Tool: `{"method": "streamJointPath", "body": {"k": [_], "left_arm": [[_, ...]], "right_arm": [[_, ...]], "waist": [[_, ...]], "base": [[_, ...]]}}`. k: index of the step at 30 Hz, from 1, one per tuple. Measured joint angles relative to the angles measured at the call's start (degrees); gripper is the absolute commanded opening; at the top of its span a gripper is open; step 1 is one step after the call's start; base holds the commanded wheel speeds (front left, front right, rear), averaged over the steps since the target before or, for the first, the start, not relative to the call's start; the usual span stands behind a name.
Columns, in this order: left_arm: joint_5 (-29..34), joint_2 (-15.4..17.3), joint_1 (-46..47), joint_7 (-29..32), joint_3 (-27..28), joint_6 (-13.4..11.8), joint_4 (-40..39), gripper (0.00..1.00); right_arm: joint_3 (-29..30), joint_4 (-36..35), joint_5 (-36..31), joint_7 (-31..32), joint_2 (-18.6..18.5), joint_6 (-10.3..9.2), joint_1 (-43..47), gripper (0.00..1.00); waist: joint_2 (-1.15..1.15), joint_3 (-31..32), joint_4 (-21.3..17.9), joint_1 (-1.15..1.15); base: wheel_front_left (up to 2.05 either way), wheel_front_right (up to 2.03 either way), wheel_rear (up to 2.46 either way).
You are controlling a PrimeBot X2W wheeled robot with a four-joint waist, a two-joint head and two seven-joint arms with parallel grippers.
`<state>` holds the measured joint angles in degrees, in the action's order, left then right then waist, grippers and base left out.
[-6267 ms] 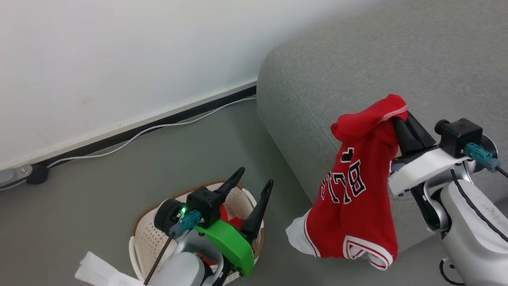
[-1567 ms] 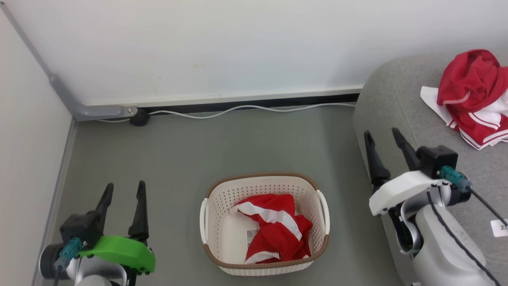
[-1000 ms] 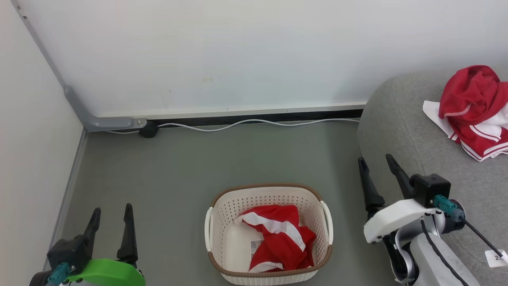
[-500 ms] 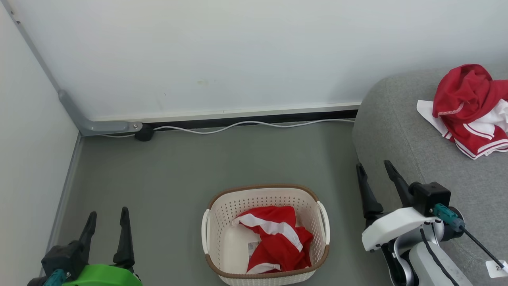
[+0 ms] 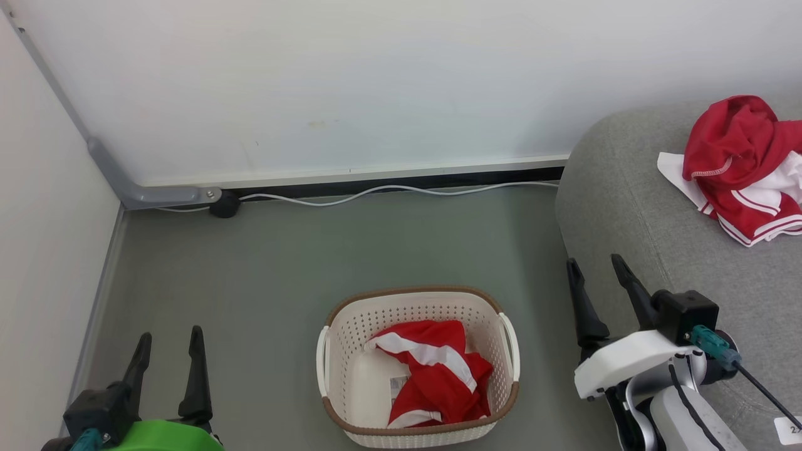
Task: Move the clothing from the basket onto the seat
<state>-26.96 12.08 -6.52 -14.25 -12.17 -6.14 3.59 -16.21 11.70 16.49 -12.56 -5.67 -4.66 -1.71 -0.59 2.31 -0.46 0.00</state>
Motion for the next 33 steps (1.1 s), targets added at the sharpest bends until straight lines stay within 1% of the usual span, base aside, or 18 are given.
{"method": "streamJointPath", "body": {"k": [10, 16, 23, 29, 33], "left_arm": [[0.5, 0.1, -0.6, 0.0, 0.4, 0.0, -1.4, 1.00], [0.6, 0.6, -0.2, 0.1, -0.5, 0.0, -2.4, 1.00], [2.4, 0.9, 4.3, 1.5, -2.6, 0.2, -2.1, 1.00], [3.5, 0.7, 8.9, 3.5, -5.4, 1.9, -0.6, 1.00], [4.0, -0.2, 12.7, 4.9, -7.5, 2.7, 1.3, 1.00]], "right_arm": [[1.0, -2.7, 0.0, 0.6, -0.7, -0.08, 0.0, 1.00], [1.6, -5.5, 0.0, 1.0, -0.9, -0.53, -0.7, 1.00], [3.0, -8.0, -0.3, 1.0, -1.8, -0.54, -6.5, 1.00], [3.4, -9.8, -0.5, 1.0, -2.0, -0.43, -11.8, 1.00], [3.9, -11.1, -0.5, 1.0, -1.8, -0.43, -14.7, 1.00]], "waist": [[0.00, -2.1, -0.3, 0.00], [0.00, -5.7, -0.7, 0.00], [0.00, -10.6, -1.2, 0.00], [0.00, -15.2, -2.2, 0.00], [0.00, -18.3, -3.0, 0.00]], "base": [[0.00, 0.00, 0.00], [0.00, 0.00, 0.00], [0.00, 0.00, 0.00], [0.00, 0.00, 0.00], [0.00, 0.00, 0.00]]}}
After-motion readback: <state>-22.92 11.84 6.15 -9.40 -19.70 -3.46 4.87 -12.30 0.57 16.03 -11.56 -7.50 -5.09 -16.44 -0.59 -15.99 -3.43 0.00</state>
